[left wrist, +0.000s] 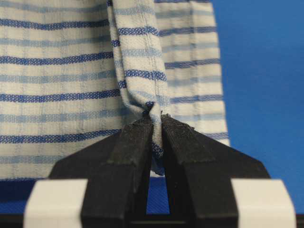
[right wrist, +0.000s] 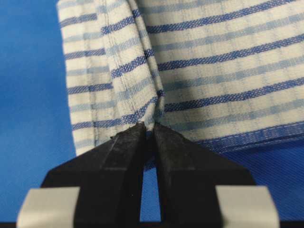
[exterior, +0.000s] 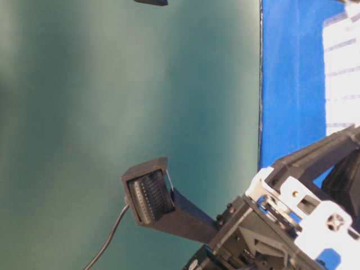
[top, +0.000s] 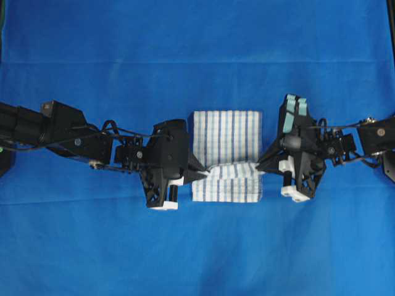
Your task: Fold the blue towel.
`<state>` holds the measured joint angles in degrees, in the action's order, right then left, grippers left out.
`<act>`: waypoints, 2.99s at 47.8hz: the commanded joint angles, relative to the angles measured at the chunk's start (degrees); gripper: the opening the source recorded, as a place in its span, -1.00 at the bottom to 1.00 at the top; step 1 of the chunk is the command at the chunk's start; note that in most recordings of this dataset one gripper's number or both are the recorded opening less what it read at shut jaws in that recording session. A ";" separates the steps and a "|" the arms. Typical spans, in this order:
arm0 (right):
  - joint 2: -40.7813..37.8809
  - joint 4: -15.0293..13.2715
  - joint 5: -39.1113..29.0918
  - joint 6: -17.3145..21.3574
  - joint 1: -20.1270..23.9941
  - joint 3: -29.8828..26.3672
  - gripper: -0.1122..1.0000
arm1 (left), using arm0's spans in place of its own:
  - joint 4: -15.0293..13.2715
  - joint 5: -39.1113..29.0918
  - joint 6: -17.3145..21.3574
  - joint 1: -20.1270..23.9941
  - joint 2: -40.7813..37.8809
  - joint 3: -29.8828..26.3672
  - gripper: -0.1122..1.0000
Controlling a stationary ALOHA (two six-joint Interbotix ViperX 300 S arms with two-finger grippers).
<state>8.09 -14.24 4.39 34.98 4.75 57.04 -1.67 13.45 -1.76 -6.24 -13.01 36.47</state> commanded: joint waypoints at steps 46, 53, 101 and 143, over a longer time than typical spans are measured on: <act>2.72 0.35 -3.60 0.00 6.15 -5.10 0.22 | 0.00 -7.21 0.88 -0.62 6.33 -0.26 0.49; 6.86 0.26 -9.76 0.00 7.21 -6.50 0.16 | 0.00 -11.95 1.41 -1.14 11.34 0.18 0.47; 51.86 -17.58 -31.29 -0.09 4.48 0.09 0.16 | 0.35 -15.73 5.98 5.10 70.49 27.07 0.47; 53.70 -16.70 -20.30 1.67 -3.25 15.29 0.16 | 0.00 -16.79 4.92 10.81 84.11 41.66 0.43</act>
<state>62.75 -31.11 -16.79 36.56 1.67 72.95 -1.49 -3.60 3.25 4.31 71.72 78.75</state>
